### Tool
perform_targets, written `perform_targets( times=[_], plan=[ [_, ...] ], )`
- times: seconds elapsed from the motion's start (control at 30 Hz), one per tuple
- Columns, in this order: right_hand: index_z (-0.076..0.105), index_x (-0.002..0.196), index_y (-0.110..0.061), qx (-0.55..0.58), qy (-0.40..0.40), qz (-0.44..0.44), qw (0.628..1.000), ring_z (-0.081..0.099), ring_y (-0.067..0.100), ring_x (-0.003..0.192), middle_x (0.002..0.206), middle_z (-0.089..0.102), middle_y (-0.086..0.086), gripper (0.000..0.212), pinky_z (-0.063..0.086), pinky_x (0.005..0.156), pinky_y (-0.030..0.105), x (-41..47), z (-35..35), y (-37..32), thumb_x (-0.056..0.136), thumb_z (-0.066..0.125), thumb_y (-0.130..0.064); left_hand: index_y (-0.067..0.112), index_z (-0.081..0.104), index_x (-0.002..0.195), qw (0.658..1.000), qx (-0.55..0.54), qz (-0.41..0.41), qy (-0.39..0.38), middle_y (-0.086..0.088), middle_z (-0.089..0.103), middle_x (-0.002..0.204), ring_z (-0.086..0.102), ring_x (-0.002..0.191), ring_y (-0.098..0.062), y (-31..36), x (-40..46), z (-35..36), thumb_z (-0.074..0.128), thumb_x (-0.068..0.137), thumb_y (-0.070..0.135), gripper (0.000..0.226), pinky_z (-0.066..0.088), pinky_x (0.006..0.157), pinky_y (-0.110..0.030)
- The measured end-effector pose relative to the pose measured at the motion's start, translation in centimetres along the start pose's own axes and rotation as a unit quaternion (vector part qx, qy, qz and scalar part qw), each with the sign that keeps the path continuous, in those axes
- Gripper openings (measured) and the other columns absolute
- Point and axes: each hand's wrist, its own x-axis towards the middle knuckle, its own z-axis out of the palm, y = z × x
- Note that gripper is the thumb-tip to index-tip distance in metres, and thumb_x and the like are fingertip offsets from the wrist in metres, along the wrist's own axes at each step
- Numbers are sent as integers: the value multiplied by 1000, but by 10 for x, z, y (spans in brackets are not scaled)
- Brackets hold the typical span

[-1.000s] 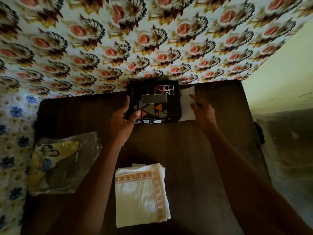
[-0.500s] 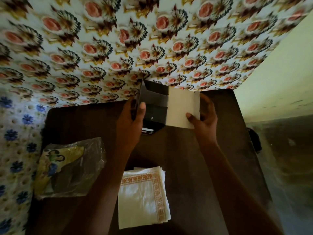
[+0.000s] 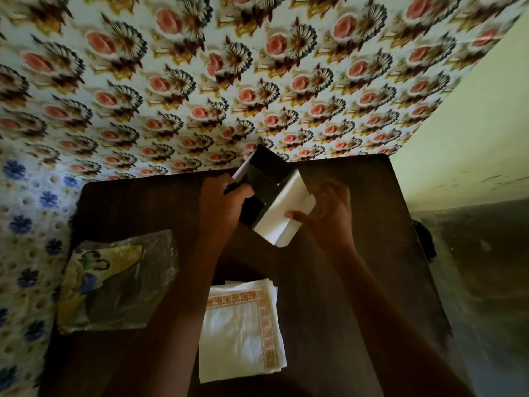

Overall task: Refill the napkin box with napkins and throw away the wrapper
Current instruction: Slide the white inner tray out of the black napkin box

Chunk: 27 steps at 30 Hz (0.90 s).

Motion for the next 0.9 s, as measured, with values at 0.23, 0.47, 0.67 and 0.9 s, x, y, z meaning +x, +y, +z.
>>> perform_targets(
  times=[0.23,0.47,0.67,0.9],
  plan=[
    [33,148,-51,-156,-187,-264,933,25,29,148,166,2,8,92,52,98,41,22,-20,-29,78,84,-21,-4,66,96,985,-41,-167,-24,-17,59,108,54,87,-27,10,9,-18,57,88,0,13,51,78,-40],
    [35,150,-43,-205,-199,-258,923,48,35,134,164,10,12,88,55,98,46,27,-22,-32,78,84,-29,19,77,96,999,-36,-7,-39,3,68,114,62,102,-10,-7,-3,-35,63,79,-9,36,52,84,-33],
    [7,160,-26,-96,-154,-140,973,50,37,134,163,29,10,125,51,103,52,20,-22,-27,68,92,-35,24,74,107,955,234,168,71,-5,51,128,46,123,-24,-28,-8,-32,77,85,25,22,34,96,-24],
    [24,158,-25,-14,-118,-15,993,53,27,129,150,42,12,114,56,99,49,7,-12,-11,66,89,-43,10,65,126,943,245,189,127,-13,56,128,59,116,-27,-33,-38,-11,59,97,15,30,49,92,-25]
  ],
)
